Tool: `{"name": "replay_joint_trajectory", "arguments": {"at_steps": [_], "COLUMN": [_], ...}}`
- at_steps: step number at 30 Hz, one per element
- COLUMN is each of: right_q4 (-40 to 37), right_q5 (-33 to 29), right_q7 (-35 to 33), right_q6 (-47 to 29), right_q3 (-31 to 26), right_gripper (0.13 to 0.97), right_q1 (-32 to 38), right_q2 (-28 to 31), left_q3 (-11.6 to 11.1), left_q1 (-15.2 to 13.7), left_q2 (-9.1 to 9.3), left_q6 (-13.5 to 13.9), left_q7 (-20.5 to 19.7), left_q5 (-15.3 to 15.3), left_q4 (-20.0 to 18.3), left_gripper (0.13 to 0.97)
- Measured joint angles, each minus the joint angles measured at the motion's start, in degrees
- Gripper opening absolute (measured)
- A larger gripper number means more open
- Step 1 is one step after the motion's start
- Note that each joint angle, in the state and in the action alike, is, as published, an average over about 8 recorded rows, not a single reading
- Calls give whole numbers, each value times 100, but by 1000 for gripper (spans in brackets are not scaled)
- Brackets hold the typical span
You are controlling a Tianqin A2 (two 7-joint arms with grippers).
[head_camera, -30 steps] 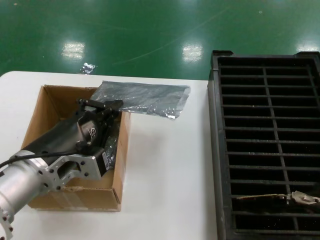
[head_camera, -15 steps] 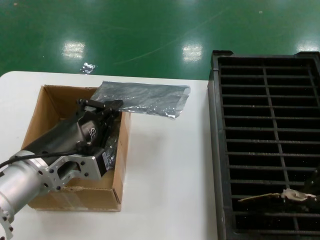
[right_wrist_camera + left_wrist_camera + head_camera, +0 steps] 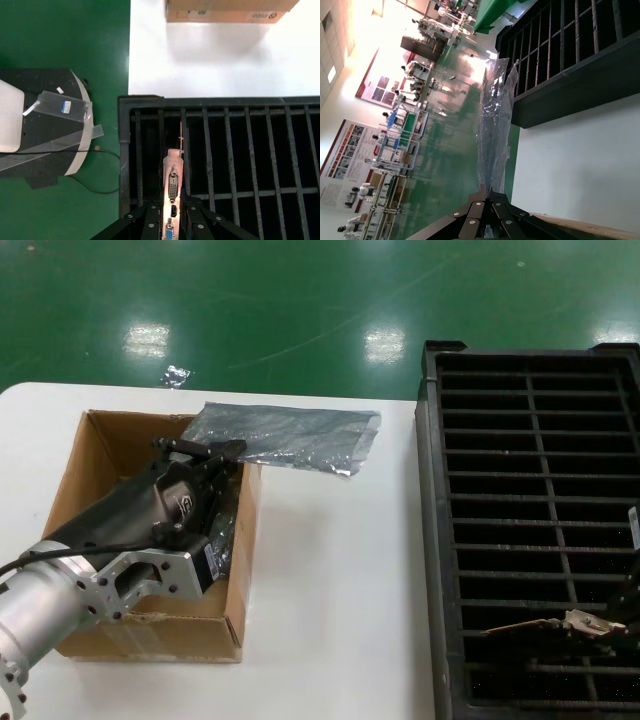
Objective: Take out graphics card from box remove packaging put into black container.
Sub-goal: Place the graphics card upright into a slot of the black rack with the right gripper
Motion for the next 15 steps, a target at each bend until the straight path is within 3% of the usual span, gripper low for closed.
{"name": "replay_joint_trajectory", "arguments": {"at_steps": [15], "right_q4": [-144], "right_q5": [7], "right_q7": [91], "right_q6": [0], "right_q3": [-519], "right_gripper": [186], "right_q1": [345], "right_q2": [4], "left_q3": [0], "left_q1": [0], "left_q2": [0], "left_q6": [0], "left_q7": [0], "left_q5": [0], "left_q4": [0], "left_gripper": [139]}}
